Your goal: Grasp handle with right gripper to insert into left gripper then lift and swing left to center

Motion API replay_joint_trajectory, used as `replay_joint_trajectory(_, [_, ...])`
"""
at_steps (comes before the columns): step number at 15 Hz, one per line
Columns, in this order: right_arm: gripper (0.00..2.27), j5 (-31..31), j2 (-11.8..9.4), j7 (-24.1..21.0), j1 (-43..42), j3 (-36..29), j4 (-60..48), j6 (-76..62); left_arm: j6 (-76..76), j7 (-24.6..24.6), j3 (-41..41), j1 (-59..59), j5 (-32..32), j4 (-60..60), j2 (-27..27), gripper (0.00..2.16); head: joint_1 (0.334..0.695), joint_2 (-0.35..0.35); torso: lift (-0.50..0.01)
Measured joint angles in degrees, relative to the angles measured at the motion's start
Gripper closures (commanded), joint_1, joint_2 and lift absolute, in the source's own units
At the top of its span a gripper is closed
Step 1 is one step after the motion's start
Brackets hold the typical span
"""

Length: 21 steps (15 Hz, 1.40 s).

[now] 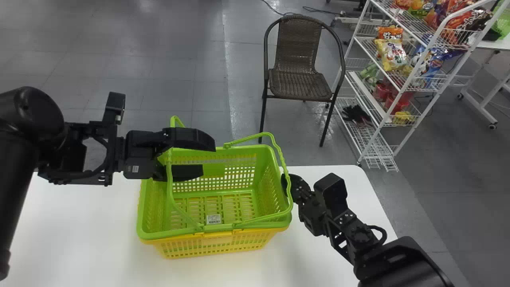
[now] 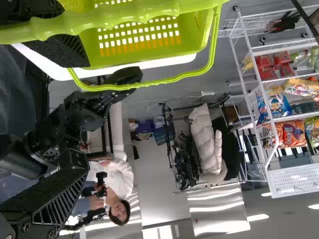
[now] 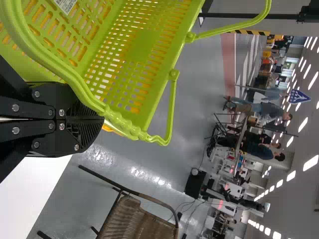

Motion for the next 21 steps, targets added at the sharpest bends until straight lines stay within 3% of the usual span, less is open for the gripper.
replay_joint_trajectory(8, [2.26,0.00,0.38,-0.27,0.15,2.41,-2.94,3.04,-1.57,0.44,-0.33,-1.14,-0.03,0.65,-0.61,0.04,0.695,-0.128,0.000])
replay_joint_trajectory(21, [2.26,1.41,3.02,-0.88,-1.58,7.19,-4.54,6.08,-5.77,0.26,-0.79,-1.05,-0.17,2.57,-1.26,0.04,0.695,-0.074,0.000])
